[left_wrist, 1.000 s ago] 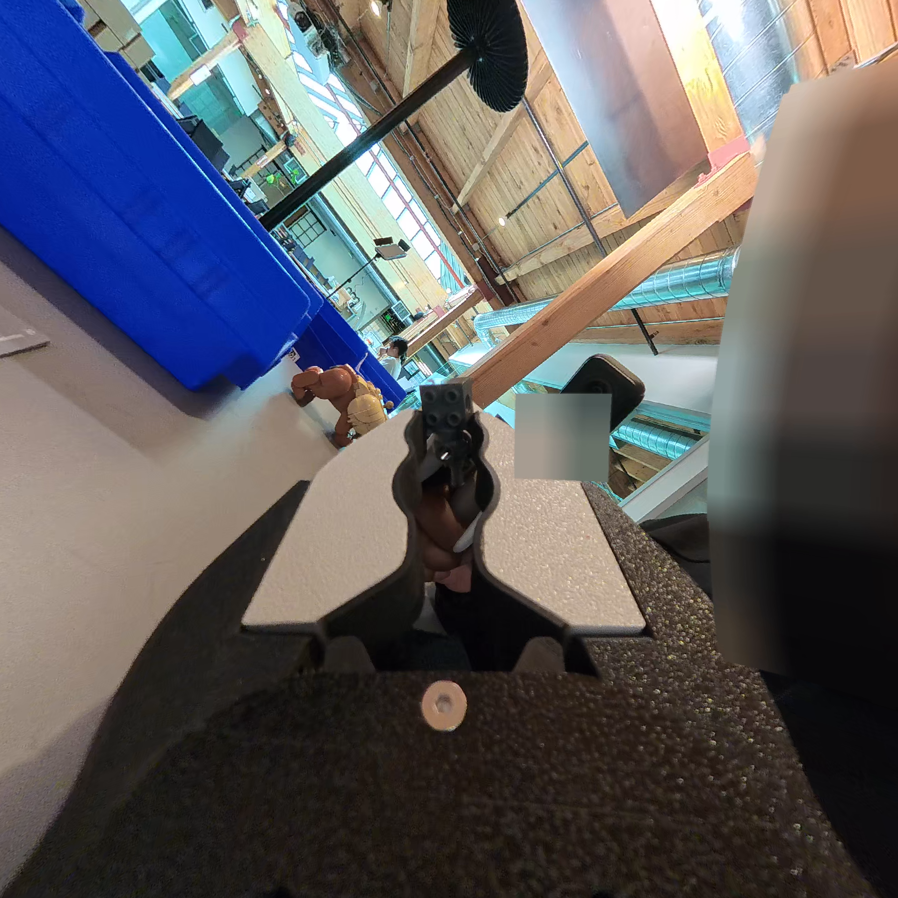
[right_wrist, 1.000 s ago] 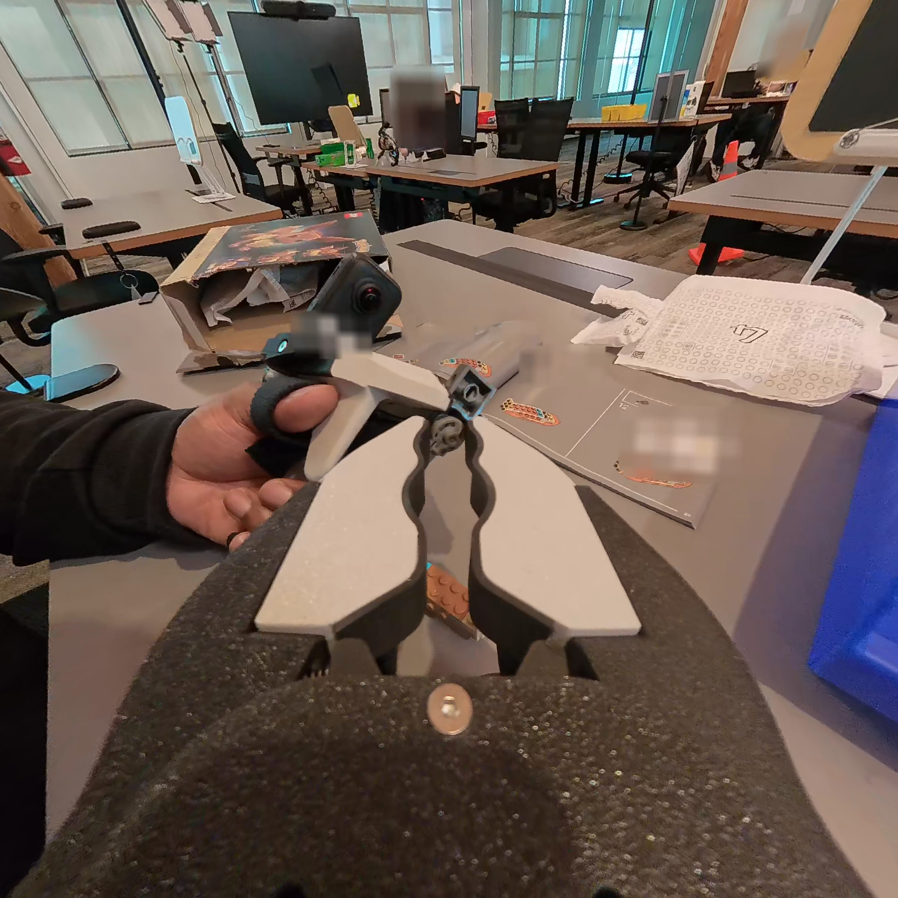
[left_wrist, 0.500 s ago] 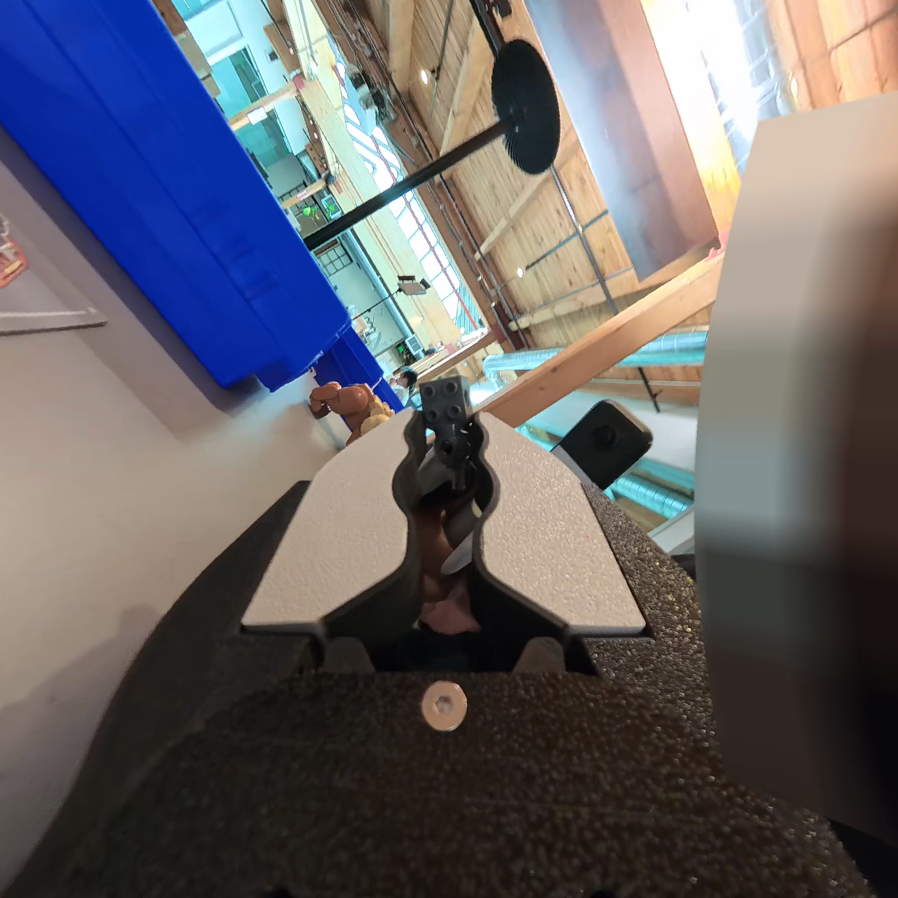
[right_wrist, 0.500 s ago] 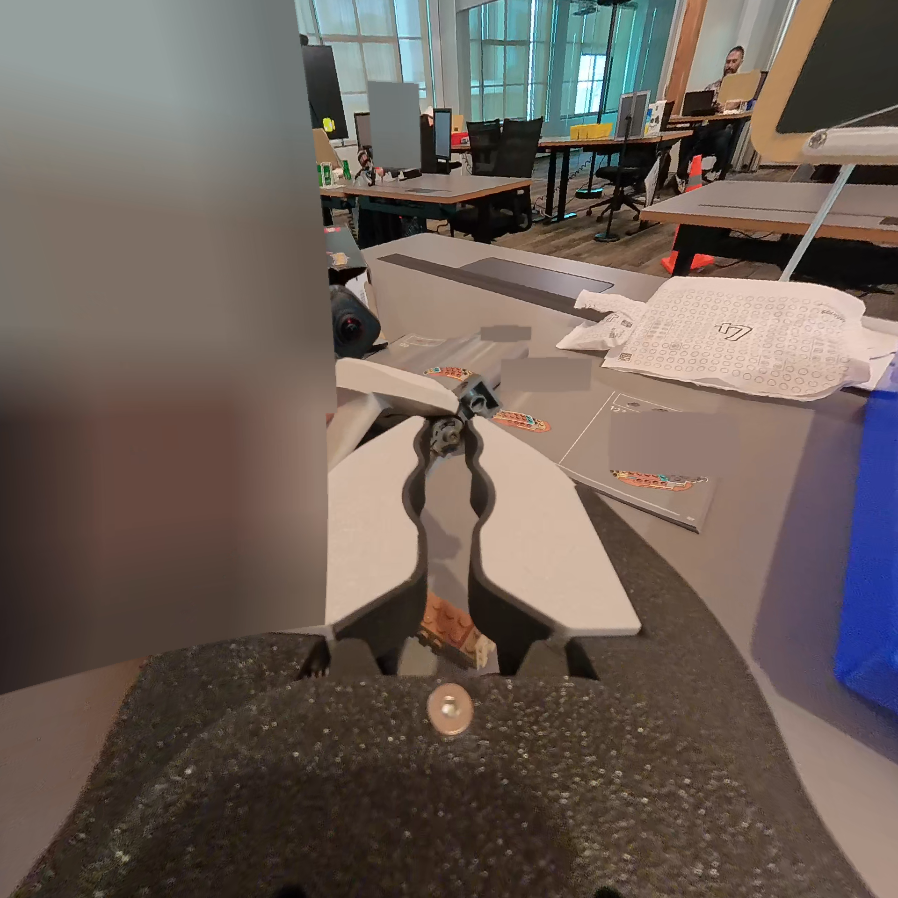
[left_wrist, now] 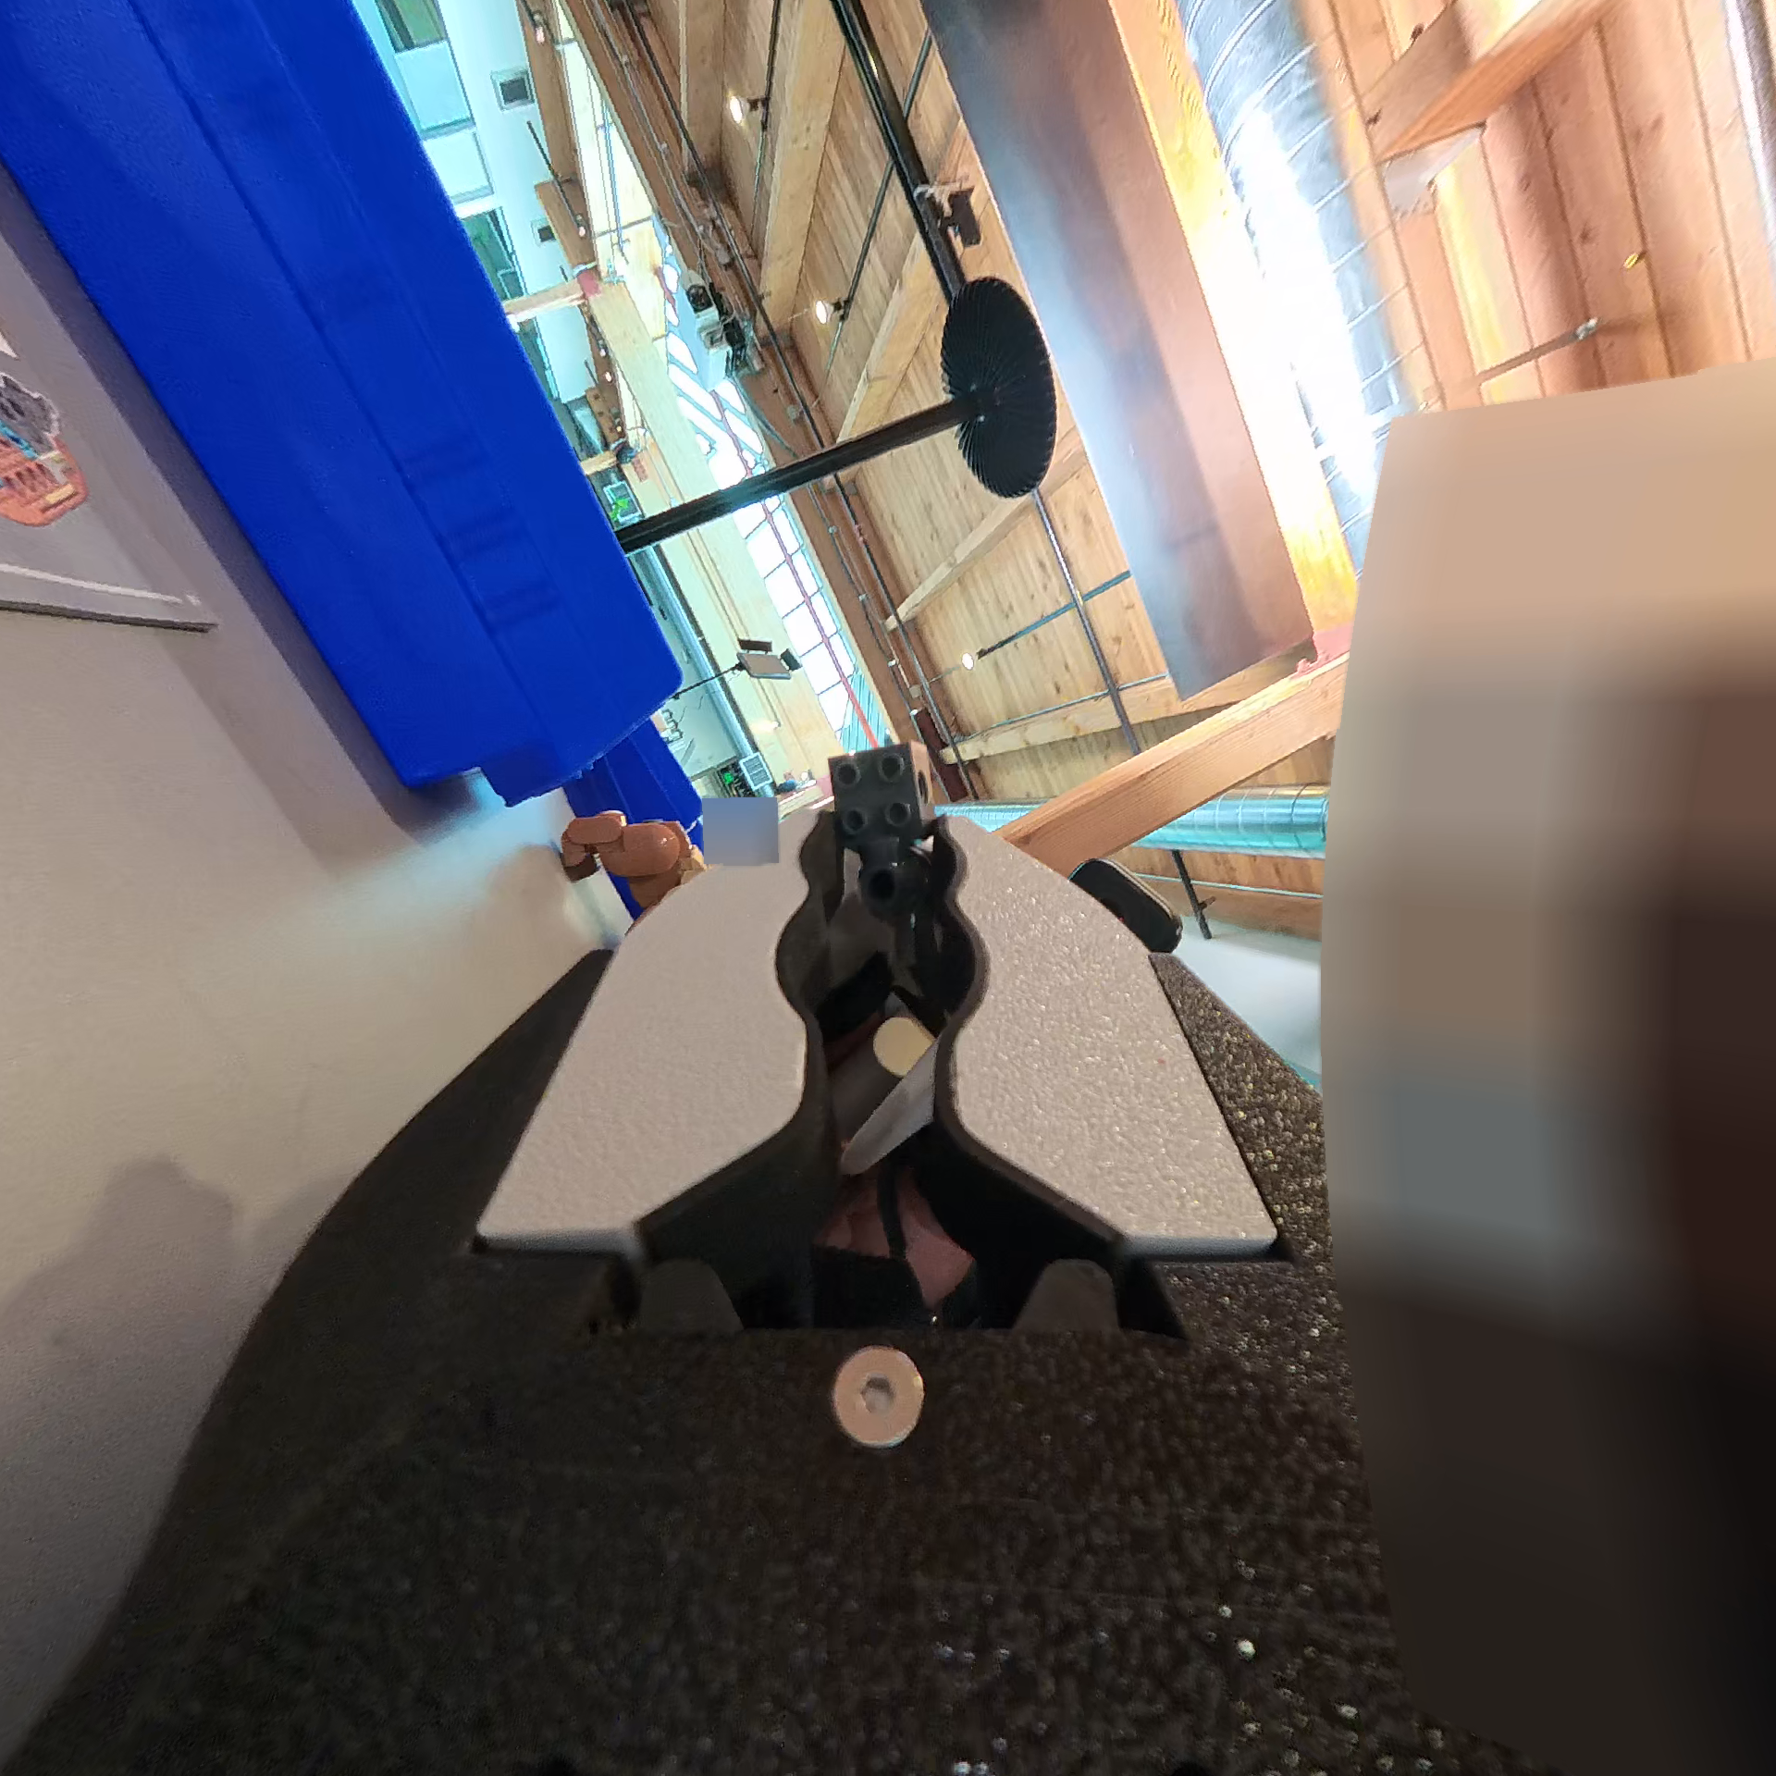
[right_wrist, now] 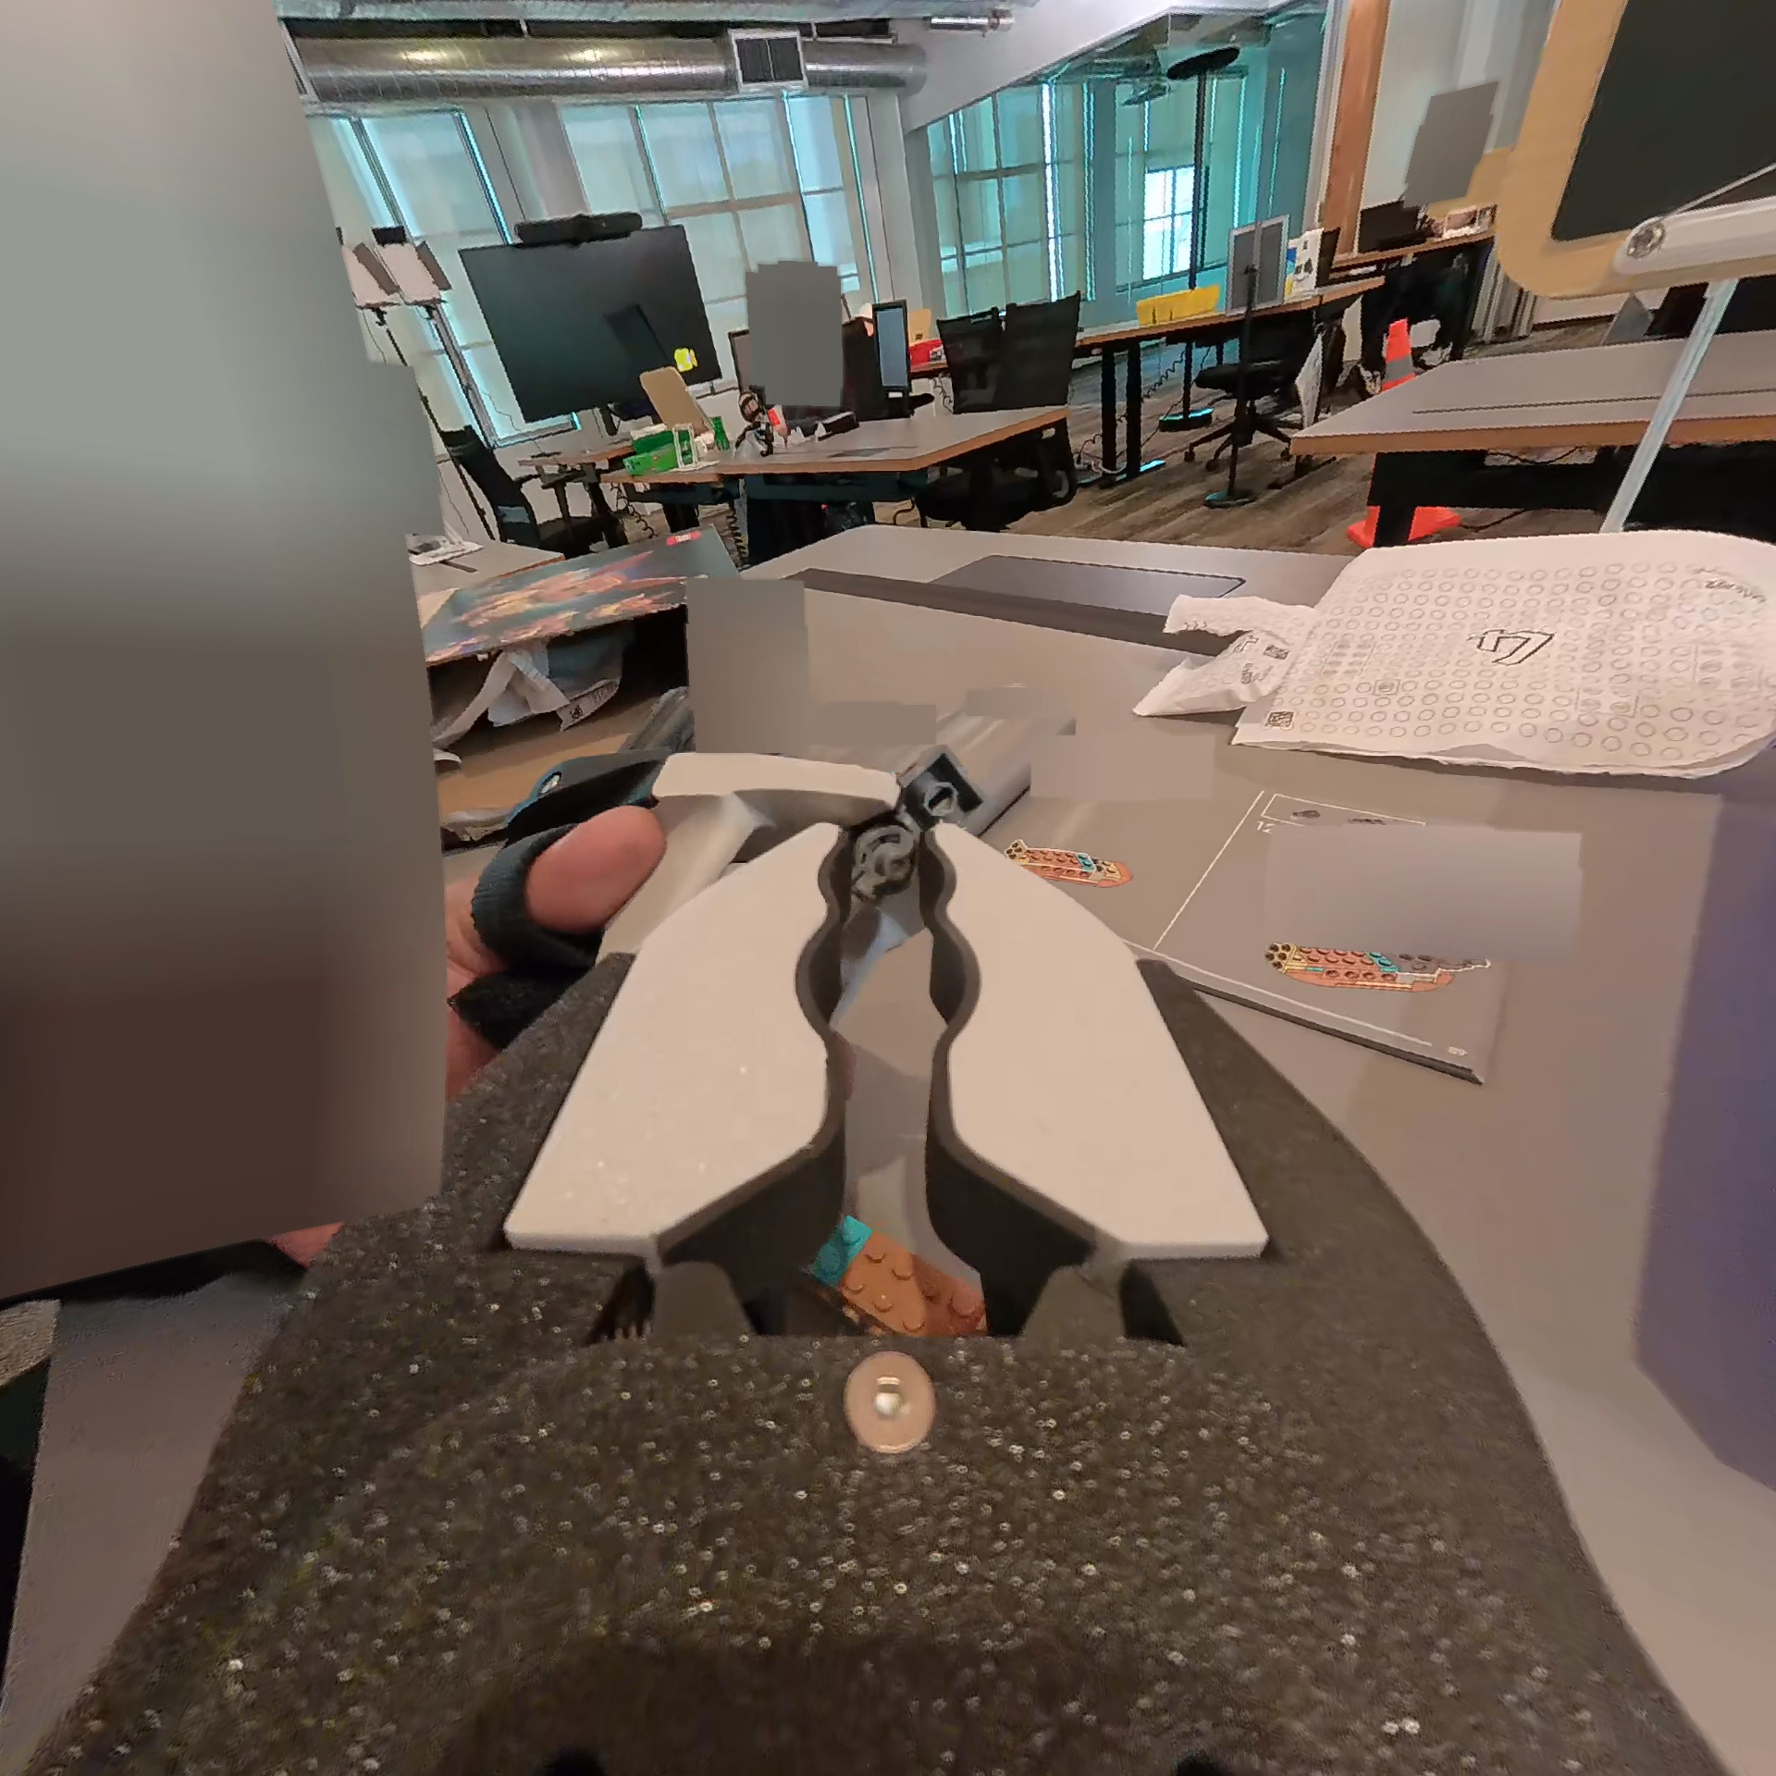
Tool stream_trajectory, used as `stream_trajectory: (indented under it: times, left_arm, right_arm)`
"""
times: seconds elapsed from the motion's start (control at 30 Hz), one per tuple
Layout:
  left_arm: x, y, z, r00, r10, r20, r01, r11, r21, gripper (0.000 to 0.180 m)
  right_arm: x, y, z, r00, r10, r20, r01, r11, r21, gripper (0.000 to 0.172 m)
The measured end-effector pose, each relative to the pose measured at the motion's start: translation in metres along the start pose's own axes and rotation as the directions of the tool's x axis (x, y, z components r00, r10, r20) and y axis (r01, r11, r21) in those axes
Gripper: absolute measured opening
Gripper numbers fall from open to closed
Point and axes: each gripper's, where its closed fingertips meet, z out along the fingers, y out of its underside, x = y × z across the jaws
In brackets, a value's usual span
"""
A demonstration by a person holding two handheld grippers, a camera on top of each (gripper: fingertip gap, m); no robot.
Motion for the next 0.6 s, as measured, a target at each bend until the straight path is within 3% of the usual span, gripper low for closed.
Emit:
stream_trajectory:
  times: [0.6]
  left_arm:
    - [-0.0022,-0.0025,-0.0010,0.999,0.036,0.023,-0.037,0.999,0.038,0.017]
  right_arm:
    - [0.0004,0.0059,0.0047,0.983,-0.144,-0.117,0.141,0.989,-0.038,0.013]
